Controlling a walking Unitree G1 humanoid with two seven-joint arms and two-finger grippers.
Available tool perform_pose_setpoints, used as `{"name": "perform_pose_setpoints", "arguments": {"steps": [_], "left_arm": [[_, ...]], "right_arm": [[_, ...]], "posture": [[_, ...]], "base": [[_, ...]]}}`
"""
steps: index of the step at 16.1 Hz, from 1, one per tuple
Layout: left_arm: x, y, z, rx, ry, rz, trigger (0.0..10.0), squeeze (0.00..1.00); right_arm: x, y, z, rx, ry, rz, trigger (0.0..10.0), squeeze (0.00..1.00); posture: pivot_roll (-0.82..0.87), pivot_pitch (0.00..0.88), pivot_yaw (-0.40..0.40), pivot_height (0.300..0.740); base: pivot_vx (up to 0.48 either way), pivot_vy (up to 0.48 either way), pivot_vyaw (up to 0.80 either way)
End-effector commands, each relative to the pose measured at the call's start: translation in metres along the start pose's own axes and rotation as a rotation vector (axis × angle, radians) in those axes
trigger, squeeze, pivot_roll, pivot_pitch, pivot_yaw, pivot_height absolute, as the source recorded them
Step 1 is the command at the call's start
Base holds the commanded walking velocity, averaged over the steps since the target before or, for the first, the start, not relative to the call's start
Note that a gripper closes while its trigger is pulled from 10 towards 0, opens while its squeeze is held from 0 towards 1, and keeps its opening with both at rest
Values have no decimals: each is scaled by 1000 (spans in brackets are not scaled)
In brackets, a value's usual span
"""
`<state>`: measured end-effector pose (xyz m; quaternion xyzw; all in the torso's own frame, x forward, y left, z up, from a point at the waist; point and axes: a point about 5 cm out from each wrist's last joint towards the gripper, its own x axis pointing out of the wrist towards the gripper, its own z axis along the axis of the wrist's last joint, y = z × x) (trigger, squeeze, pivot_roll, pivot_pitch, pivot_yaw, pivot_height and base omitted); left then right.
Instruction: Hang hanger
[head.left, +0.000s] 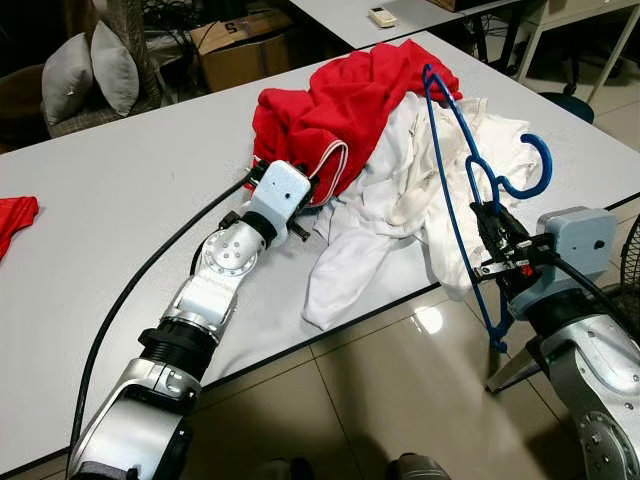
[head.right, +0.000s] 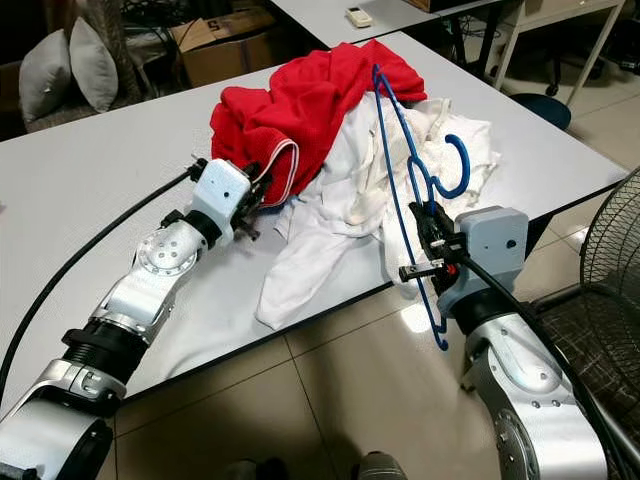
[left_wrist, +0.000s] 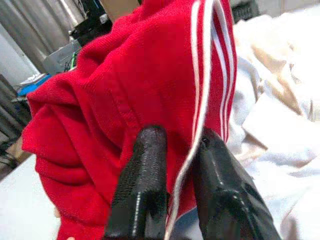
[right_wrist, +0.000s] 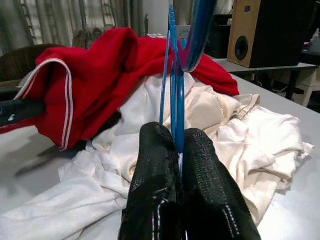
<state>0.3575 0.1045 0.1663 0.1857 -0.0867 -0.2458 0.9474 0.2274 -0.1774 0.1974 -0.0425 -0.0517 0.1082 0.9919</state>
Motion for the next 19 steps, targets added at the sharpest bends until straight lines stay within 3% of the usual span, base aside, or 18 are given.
{"name": "perform_pose_setpoints", "arguments": {"steps": [1,7,9,12,15,17,19], "left_arm": [[-1,7,-1,-30,-6,14,0,0],[-2,13,-2,-129,-20,27,0,0],[-3,19,4,-198,-63,53,0,0],[-3,46,22,-286,-162,134,0,0],[-4,70,42,-337,-231,176,0,0],[-7,88,58,-339,-287,206,0,0],[-11,103,83,-284,-359,184,0,0]], "right_arm": [[1,4,4,15,-26,28,10000,0],[-1,8,8,30,-46,75,10000,0],[-4,12,10,61,-44,164,10000,0],[-19,22,12,25,13,417,10000,0],[-27,21,8,19,74,484,10000,0],[-32,19,4,18,105,510,10000,0],[-41,22,1,38,149,602,10000,0]], "posture": [[-270,90,132,740],[-276,92,133,740],[-275,91,126,740],[-269,87,120,740],[-264,79,122,740],[-262,76,123,740],[-251,65,123,740]], "base": [[0,0,0],[0,0,0],[0,0,0],[0,0,0],[0,0,0],[0,0,0],[0,0,0]]}}
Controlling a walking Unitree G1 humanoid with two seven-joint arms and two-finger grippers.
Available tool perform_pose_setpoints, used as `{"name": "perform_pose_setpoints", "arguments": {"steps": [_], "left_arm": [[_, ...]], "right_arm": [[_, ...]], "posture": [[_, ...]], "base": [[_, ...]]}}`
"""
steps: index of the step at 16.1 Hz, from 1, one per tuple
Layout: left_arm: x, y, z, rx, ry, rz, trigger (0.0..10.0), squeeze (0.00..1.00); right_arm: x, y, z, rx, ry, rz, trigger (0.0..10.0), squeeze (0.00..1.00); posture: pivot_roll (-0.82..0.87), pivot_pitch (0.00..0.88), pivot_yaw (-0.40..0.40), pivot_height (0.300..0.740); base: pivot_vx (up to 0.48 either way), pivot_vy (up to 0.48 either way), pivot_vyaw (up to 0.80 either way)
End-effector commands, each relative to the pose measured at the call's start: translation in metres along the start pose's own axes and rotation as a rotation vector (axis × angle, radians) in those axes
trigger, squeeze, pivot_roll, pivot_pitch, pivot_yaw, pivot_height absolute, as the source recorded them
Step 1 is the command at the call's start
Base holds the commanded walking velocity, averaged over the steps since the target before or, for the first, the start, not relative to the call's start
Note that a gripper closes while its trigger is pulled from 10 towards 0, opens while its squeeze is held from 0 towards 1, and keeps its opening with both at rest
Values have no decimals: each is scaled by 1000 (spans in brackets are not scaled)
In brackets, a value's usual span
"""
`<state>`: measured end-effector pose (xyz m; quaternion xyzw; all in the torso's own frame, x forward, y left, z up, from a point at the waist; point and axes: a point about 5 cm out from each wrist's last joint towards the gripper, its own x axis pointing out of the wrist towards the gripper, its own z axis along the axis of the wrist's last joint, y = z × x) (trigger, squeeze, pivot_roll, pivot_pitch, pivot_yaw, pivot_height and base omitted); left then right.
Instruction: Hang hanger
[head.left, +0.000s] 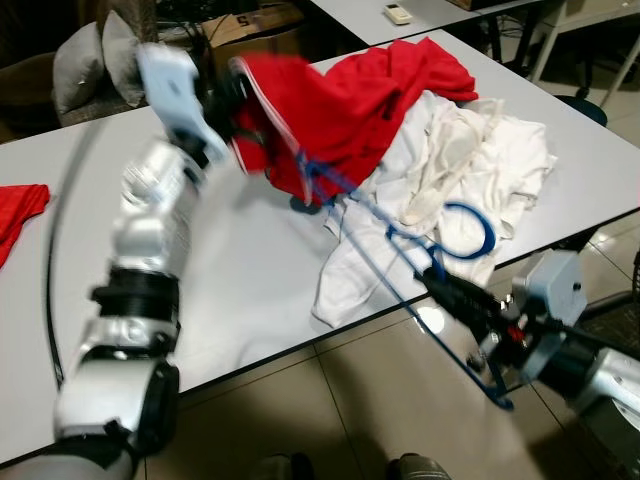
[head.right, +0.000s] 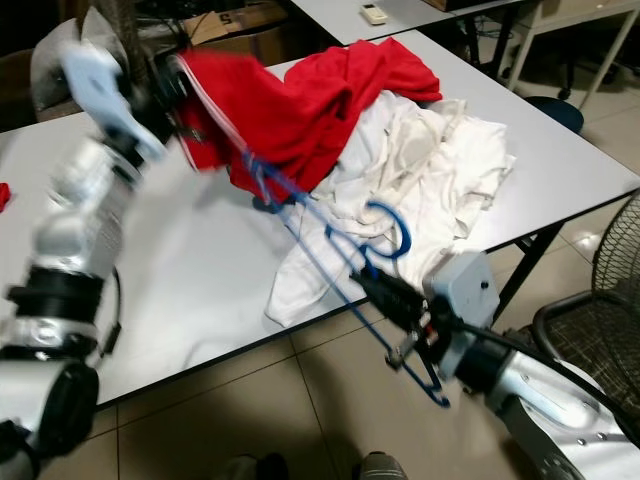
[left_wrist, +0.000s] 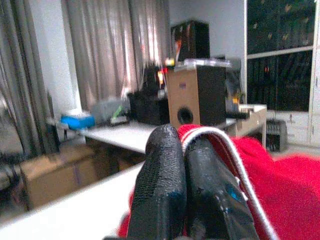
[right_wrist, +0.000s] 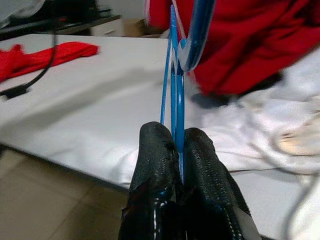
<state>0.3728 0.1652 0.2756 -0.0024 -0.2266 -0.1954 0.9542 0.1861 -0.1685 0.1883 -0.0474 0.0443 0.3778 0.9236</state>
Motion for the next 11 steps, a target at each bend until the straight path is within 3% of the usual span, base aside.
{"name": "perform_pose_setpoints", "arguments": {"steps": [1,5,11], "left_arm": [[2,2,9,3,-23,-20,0,0],[5,-11,22,50,-25,-120,0,0],[3,-15,39,66,-69,-154,0,0]], "right_arm": [[-1,5,4,-2,-10,45,10000,0],[2,4,2,3,-5,60,10000,0],[21,-26,-15,-68,130,-141,10000,0]], "posture": [[-248,61,121,740],[-240,52,123,740],[-229,44,124,740]], "base": [[0,0,0],[0,0,0],[0,0,0]]}}
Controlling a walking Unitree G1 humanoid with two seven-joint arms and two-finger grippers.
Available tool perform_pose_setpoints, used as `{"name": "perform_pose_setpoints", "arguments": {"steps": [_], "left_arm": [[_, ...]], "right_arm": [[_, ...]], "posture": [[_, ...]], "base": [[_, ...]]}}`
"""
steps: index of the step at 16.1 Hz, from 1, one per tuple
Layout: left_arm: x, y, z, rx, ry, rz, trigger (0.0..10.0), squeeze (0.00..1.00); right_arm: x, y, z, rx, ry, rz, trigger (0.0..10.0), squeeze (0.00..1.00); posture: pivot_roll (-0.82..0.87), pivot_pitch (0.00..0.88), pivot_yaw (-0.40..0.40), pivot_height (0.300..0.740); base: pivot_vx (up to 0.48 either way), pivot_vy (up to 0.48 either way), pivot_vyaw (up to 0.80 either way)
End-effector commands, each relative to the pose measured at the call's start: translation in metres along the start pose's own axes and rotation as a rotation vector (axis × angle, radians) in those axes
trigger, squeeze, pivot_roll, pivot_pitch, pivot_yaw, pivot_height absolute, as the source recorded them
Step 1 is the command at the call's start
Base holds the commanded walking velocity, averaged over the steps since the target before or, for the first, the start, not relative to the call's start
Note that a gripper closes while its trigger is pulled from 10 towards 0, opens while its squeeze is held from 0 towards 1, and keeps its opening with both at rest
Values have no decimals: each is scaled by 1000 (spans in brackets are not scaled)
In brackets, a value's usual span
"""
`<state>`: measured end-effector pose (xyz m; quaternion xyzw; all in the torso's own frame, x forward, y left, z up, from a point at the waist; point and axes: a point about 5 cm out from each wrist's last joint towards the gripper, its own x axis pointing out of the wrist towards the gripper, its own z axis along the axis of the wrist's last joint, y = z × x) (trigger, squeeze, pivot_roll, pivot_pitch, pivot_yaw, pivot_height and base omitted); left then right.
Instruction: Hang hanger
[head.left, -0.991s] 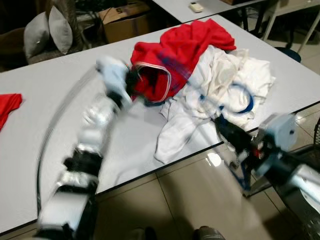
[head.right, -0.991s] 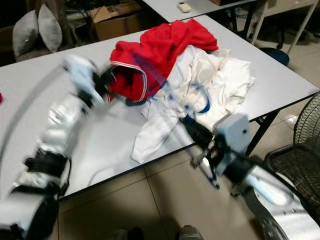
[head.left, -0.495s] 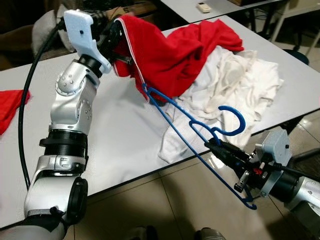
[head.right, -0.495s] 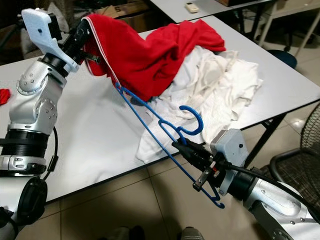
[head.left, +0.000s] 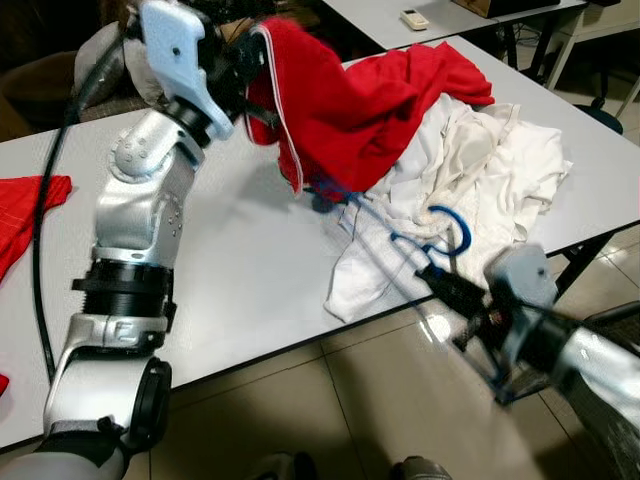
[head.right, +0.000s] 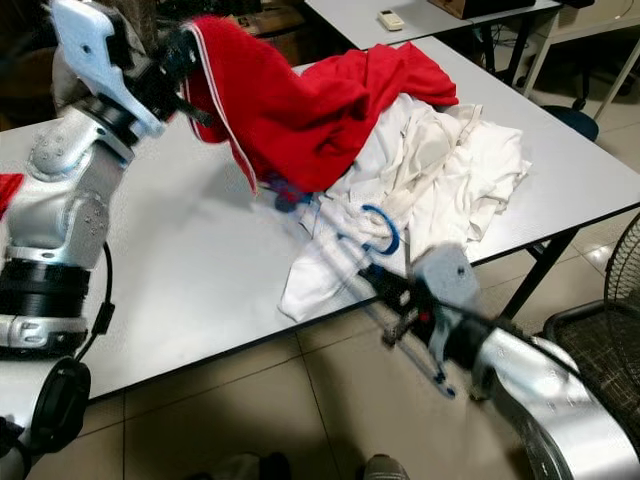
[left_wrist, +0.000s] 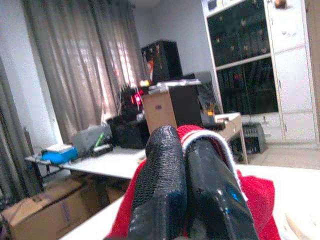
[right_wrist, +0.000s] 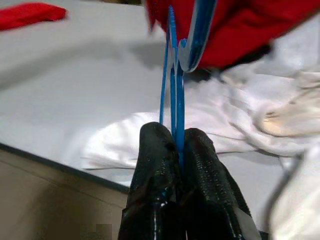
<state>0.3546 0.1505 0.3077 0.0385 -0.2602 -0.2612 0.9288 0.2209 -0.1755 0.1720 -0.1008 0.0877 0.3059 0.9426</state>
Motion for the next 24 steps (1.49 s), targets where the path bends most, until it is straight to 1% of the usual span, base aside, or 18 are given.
{"name": "perform_pose_setpoints", "arguments": {"steps": [1,2,3,4,5,7,8,9,10,11,12,14,16,19,21,22,23,24], "left_arm": [[-3,22,32,48,-120,91,0,0],[-5,35,51,70,-196,154,0,0],[-15,64,95,121,-373,310,0,0],[-21,75,113,139,-445,377,0,0],[-40,94,161,249,-626,540,0,0],[-55,94,201,339,-762,577,0,0],[-49,88,198,324,-724,523,0,0],[-34,75,180,301,-606,402,0,0],[-9,44,130,291,-323,169,0,0],[-2,27,98,297,-167,54,0,0],[1,-2,47,239,56,-88,0,0],[0,-14,11,239,208,-147,0,0],[-3,-7,-12,310,348,-121,0,0],[-7,11,-28,415,474,-41,0,0],[-7,23,-26,474,472,40,0,0],[-3,48,-1,432,280,276,0,0],[-6,70,23,340,141,480,0,0],[-10,83,35,312,78,585,0,0]], "right_arm": [[2,-10,6,-38,-14,-45,10000,0],[3,-15,10,-50,-32,-62,10000,0],[6,-21,20,-65,-77,-77,10000,0],[7,-23,24,-72,-97,-84,10000,0],[9,-28,34,-93,-165,-109,10000,0],[12,-32,43,-83,-229,-141,10000,0],[14,-32,44,-77,-234,-140,10000,0],[16,-29,42,-75,-229,-125,10000,0],[21,-21,39,-75,-222,-79,10000,0],[22,-16,38,-73,-223,-46,10000,0],[21,-10,38,-65,-230,2,10000,0],[12,-5,37,-59,-238,45,10000,0],[-1,4,33,-48,-225,119,10000,0],[-21,6,22,-60,-145,139,10000,0],[-28,-1,19,-64,-114,84,10000,0],[-33,-9,15,-82,-57,24,10000,0],[-32,-14,14,-85,-42,-15,10000,0],[-30,-16,14,-89,-45,-31,10000,0]], "posture": [[-221,44,116,740],[-219,45,114,740],[-217,44,113,740],[-207,43,107,740],[-198,43,104,740],[-188,42,101,740],[-177,40,96,740],[-170,39,93,740],[-167,38,93,740],[-168,38,95,740],[-171,39,103,740],[-175,39,119,740],[-184,42,148,740],[-202,45,179,740],[-213,46,189,740],[-217,48,190,740],[-217,49,189,740],[-213,49,185,740]], "base": [[0,0,0],[0,0,0],[0,0,0],[0,0,0],[0,0,0],[0,0,0],[0,0,0],[0,0,0],[0,0,0],[0,0,0],[0,0,0],[0,0,0],[0,0,0],[0,0,0],[0,0,0],[0,0,0],[0,0,0],[0,0,0]]}}
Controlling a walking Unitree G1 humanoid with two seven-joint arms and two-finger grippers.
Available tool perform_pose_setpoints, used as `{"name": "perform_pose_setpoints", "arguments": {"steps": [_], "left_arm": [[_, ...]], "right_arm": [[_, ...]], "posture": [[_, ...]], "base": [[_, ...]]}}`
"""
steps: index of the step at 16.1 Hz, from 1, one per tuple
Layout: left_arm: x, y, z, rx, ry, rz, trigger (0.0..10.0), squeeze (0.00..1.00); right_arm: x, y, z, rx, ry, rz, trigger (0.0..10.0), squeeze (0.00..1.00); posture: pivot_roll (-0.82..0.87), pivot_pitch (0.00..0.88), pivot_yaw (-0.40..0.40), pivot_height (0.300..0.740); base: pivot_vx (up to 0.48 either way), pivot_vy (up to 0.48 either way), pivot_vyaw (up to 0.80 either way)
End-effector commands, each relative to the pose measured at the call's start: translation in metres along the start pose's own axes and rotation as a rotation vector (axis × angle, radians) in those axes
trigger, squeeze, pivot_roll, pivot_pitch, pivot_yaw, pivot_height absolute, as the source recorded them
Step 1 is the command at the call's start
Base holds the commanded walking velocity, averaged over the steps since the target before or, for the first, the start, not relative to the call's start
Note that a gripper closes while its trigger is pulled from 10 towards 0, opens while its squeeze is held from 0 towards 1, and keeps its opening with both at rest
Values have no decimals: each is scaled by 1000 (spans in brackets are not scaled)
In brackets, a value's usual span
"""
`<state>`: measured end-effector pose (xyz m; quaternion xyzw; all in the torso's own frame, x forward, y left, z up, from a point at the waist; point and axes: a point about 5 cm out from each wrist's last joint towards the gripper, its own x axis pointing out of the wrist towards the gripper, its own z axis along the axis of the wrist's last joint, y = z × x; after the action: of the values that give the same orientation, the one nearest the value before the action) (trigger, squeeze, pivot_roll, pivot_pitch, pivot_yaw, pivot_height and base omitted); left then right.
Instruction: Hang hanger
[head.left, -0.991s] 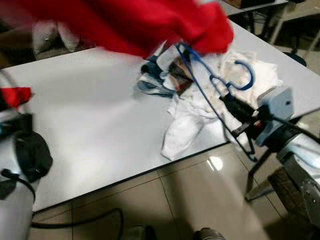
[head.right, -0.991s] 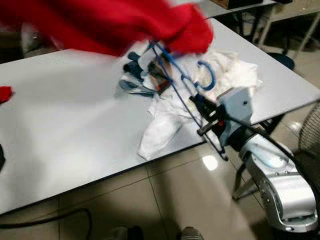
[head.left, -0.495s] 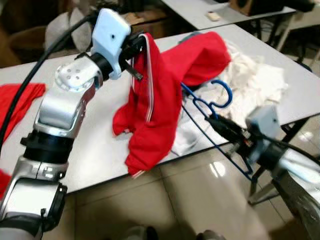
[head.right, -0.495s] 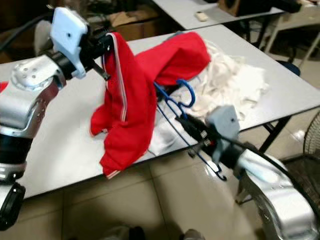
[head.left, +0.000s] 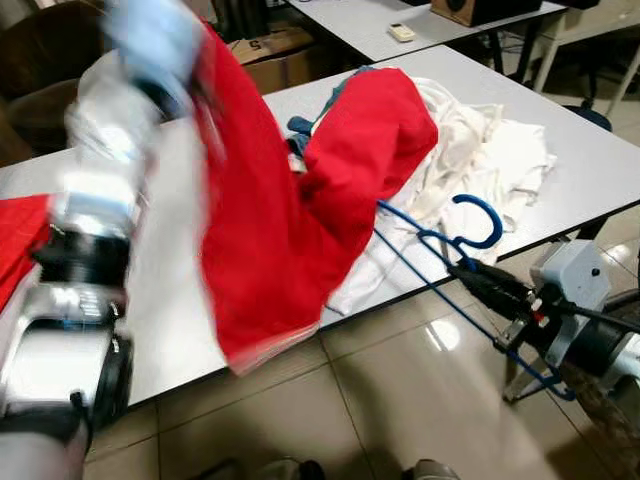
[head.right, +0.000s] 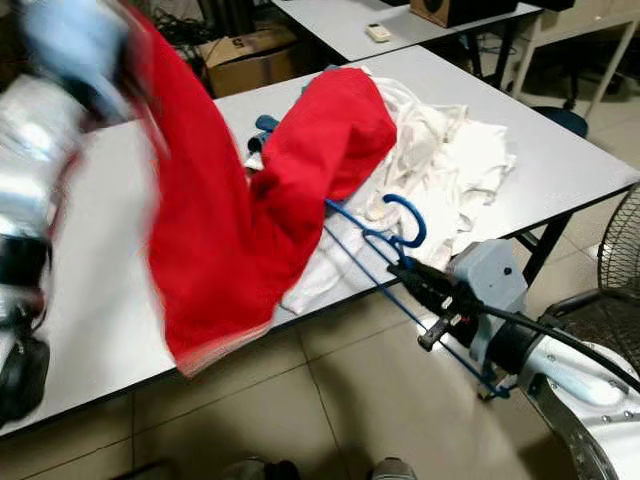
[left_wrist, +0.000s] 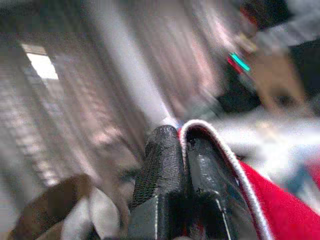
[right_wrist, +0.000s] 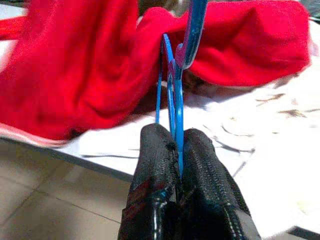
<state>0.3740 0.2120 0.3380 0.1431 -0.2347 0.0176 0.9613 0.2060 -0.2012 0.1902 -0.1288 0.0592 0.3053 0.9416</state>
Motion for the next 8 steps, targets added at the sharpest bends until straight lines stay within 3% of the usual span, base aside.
{"name": "perform_pose_setpoints", "arguments": {"steps": [1,2,3,4,6,7,8], "left_arm": [[-3,58,25,-6,-124,346,0,0],[-8,78,35,34,-179,467,0,0],[-22,112,59,125,-301,663,0,0],[-24,115,68,125,-347,632,0,0],[-13,78,60,34,-331,381,0,0],[-13,56,59,-10,-364,265,0,0],[-13,47,59,-31,-385,226,0,0]], "right_arm": [[5,-5,5,-18,-21,-44,10000,0],[7,-6,6,-17,-27,-53,10000,0],[10,-5,7,-8,-43,-50,10000,0],[13,-4,10,17,-68,-35,10000,0],[26,-3,12,46,-106,-5,10000,0],[43,-5,12,31,-126,27,10000,0],[52,-5,13,21,-135,42,10000,0]], "posture": [[-207,49,178,740],[-202,50,172,740],[-192,49,162,740],[-192,49,162,740],[-180,49,150,740],[-179,49,146,740],[-177,49,146,740]], "base": [[0,0,0],[0,0,0],[0,0,0],[0,0,0],[0,0,0],[0,0,0],[0,0,0]]}}
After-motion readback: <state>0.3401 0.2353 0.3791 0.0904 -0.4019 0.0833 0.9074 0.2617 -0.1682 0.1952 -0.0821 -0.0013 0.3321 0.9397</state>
